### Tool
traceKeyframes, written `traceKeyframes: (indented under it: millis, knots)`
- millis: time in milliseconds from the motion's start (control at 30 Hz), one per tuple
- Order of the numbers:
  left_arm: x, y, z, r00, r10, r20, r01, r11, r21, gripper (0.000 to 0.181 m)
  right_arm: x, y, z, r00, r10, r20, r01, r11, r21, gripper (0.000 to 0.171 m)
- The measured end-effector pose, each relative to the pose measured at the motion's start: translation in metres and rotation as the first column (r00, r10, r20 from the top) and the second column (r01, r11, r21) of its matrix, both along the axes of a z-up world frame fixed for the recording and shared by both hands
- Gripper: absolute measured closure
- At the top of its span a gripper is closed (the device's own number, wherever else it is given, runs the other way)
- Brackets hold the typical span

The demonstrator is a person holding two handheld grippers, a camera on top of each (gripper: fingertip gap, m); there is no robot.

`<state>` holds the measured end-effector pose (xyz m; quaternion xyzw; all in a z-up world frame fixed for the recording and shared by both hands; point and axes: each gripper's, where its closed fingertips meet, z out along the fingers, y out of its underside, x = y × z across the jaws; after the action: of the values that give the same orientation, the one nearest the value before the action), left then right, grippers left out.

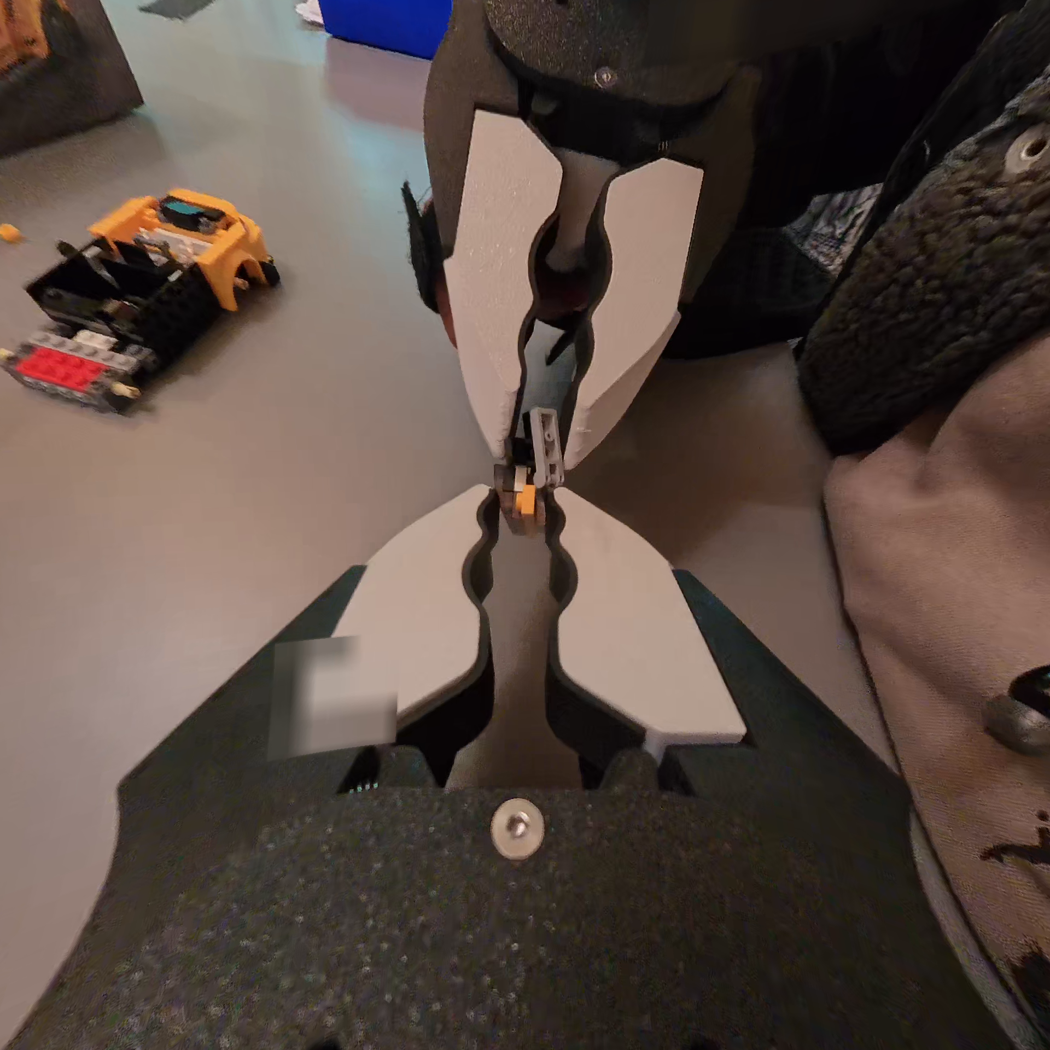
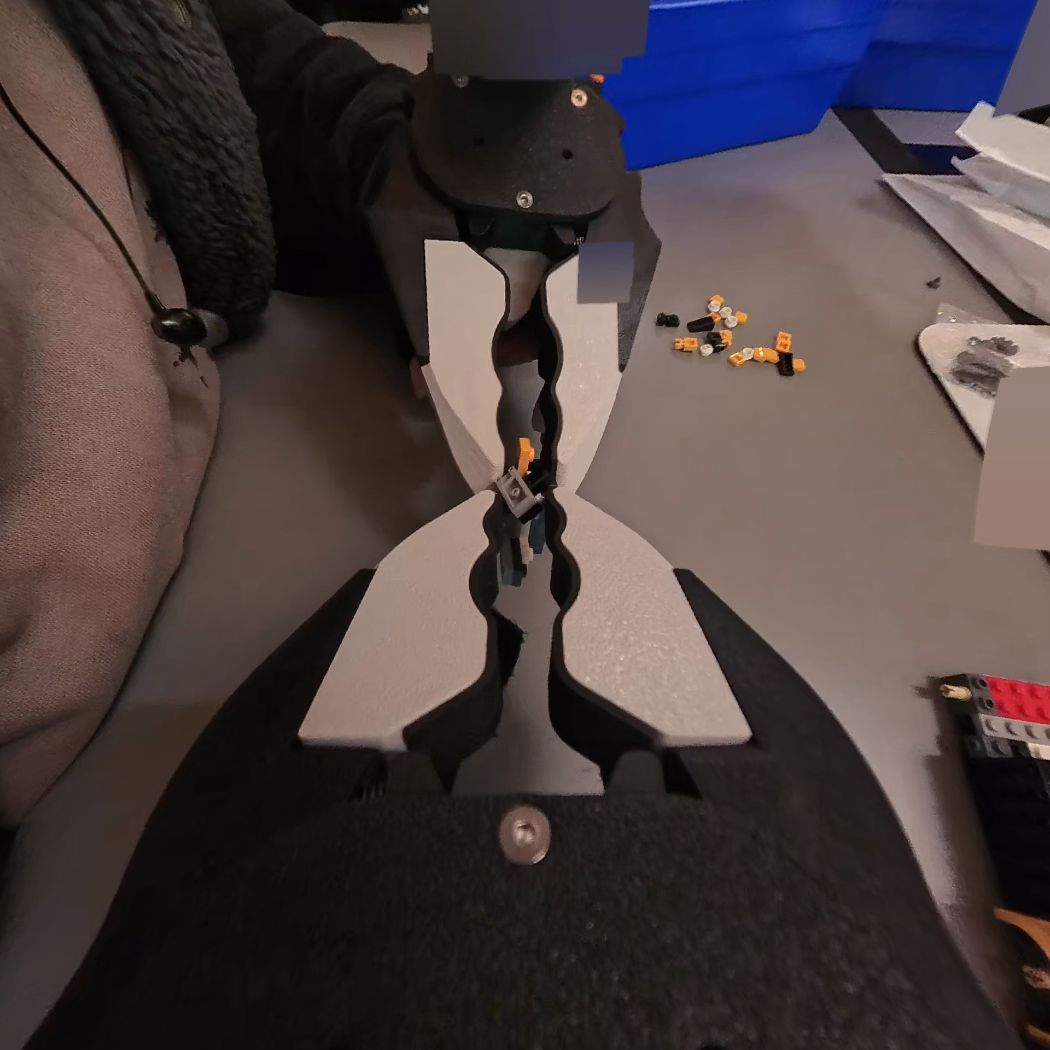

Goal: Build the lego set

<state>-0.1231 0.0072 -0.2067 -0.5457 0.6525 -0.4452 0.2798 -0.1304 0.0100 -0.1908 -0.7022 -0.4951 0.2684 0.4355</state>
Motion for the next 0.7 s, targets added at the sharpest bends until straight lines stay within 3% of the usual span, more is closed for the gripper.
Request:
traceKeyframes:
  millis: [100, 200, 300, 367, 700]
  knots:
    - [0.000, 0.002, 0.002, 1.000, 0.018, 0.010, -0.017, 0.998, -0.065, 0.167, 0.000, 0.004, 0.002, 0.999, -0.030, 0.032, 0.028, 0.997, 0.068, 0.158]
    - [-0.001, -0.001, 0.004, 1.000, 0.000, -0.003, -0.001, 0.963, -0.270, 0.167, 0.000, 0.004, 0.003, 0.999, -0.042, 0.021, 0.040, 0.997, 0.063, 0.159]
    - [-0.002, -0.009, 0.010, 0.999, -0.042, -0.012, 0.028, 0.830, -0.557, 0.167, 0.001, 0.003, 0.005, 1.000, -0.026, 0.012, 0.025, 0.999, 0.029, 0.160]
    - [-0.003, -0.012, 0.017, 0.998, -0.065, 0.010, 0.054, 0.736, -0.675, 0.167, 0.001, 0.001, 0.009, 1.000, -0.001, 0.010, 0.001, 1.000, 0.000, 0.161]
    - [-0.005, -0.015, 0.035, 0.991, -0.097, 0.096, 0.134, 0.551, -0.824, 0.160, -0.002, 0.000, 0.018, 0.994, 0.067, 0.091, -0.067, 0.998, 0.000, 0.161]
